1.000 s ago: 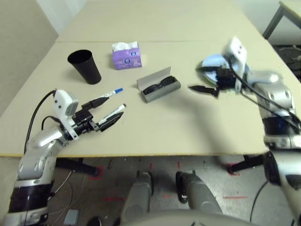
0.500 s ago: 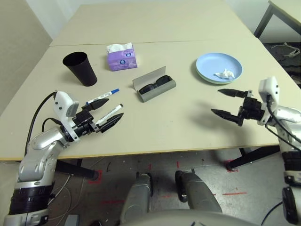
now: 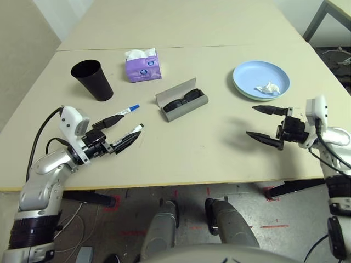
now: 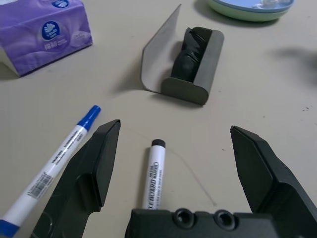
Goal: Organize and tidy the items on the table.
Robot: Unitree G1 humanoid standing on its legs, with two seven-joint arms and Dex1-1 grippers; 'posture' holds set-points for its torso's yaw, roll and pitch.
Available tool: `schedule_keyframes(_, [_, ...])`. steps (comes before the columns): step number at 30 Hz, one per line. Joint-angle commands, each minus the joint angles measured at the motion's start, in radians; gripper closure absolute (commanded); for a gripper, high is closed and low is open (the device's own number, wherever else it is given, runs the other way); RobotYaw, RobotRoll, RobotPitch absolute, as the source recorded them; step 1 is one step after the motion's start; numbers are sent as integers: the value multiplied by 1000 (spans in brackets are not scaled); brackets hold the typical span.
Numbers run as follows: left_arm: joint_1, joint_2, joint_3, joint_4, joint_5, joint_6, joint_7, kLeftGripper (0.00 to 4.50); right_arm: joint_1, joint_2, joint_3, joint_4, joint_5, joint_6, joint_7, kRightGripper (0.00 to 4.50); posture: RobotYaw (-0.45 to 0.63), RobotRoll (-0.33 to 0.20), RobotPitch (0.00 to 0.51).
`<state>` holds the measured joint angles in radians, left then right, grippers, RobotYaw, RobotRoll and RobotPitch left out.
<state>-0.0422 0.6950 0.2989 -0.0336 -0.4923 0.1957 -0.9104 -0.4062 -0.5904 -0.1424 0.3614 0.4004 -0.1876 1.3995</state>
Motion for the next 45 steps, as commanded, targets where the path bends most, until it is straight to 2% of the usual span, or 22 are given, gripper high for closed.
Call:
schedule_keyframes(1, [1, 1, 4, 41, 35, -12, 24, 856, 13, -5, 11, -8, 15, 1, 12, 0, -89, 0, 192])
schedule_keyframes(8, [-56, -20, 4, 99, 70, -34, 97, 3137, 55, -11, 16, -59, 48, 20, 38, 0, -95, 0, 182])
schedule_keyframes(12, [-135, -26, -24, 198, 161, -74, 183, 4467, 67, -6, 18, -77, 54, 32, 32, 0, -99, 0, 177])
schedule_keyframes(21, [-376, -108, -143, 441, 294, -175, 240, 4467, 60, 5, 22, -75, 32, 23, -22, 0, -128, 0, 173])
schedule_keyframes(30, [-602, -181, -182, 681, 366, -297, 308, 4467, 106, 5, 26, -152, 28, 39, -89, 0, -161, 0, 172])
schedule_keyframes(38, [-701, -195, -201, 874, 411, -357, 347, 4467, 136, 2, 28, -220, 31, 66, -140, 0, -186, 0, 176])
schedule_keyframes(45, [-732, -250, -236, 957, 429, -399, 299, 4467, 122, 2, 32, -240, 31, 80, -167, 0, -201, 0, 176])
